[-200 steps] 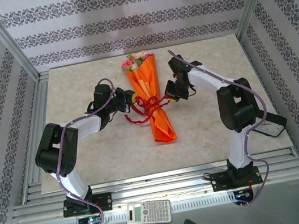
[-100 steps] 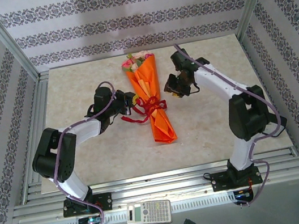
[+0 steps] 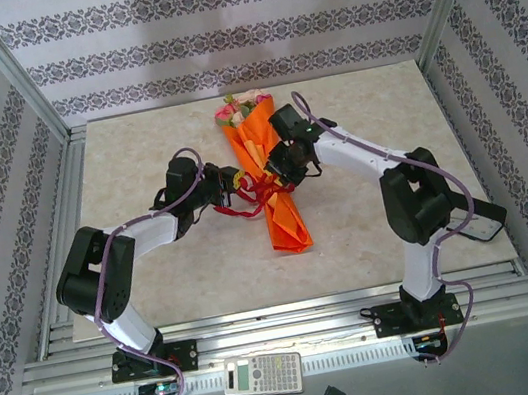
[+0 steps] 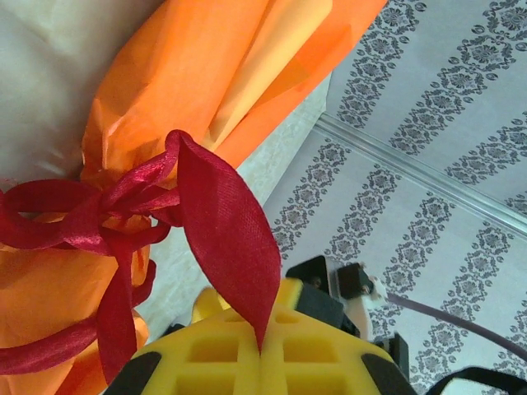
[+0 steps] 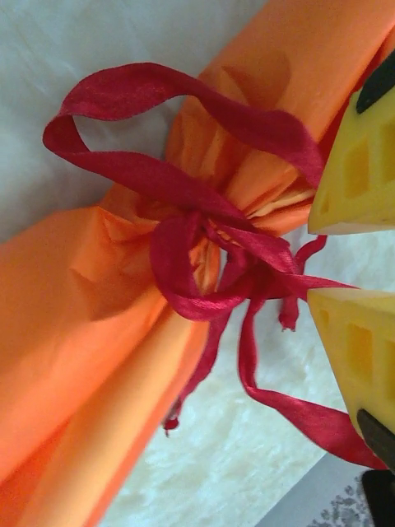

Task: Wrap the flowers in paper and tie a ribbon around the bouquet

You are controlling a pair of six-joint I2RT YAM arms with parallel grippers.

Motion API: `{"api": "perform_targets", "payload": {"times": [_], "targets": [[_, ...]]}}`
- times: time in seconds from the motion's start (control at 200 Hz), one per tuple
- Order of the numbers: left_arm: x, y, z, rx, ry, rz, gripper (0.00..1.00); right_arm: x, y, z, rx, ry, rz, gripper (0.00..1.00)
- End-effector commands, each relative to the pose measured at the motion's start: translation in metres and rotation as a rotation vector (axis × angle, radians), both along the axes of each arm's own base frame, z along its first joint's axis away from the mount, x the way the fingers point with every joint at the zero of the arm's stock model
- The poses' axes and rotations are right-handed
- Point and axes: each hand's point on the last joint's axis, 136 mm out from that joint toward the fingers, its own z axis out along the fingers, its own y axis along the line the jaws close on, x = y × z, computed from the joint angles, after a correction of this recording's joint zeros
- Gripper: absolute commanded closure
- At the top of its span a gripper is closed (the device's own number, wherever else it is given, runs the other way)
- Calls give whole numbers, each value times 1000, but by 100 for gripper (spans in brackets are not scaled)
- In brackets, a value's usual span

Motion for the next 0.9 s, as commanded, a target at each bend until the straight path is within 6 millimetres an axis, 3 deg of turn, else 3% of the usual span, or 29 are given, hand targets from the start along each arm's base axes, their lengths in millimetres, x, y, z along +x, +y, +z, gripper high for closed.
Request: {"api": "perform_targets", "payload": {"times": [0.0, 0.24, 0.5, 0.899], "targets": [[-3, -5, 17, -27, -51, -2, 100, 10, 2, -3, 8, 28, -101, 76], [-7, -4, 12, -28, -37, 0, 100, 26, 8, -10, 22, 26, -114, 69], [-12, 0, 9, -19, -32, 9, 100, 19, 15, -18, 33, 67, -143, 51], [-15, 1, 13, -15, -38, 3, 100, 18, 8, -38, 6, 116, -192, 53]]}}
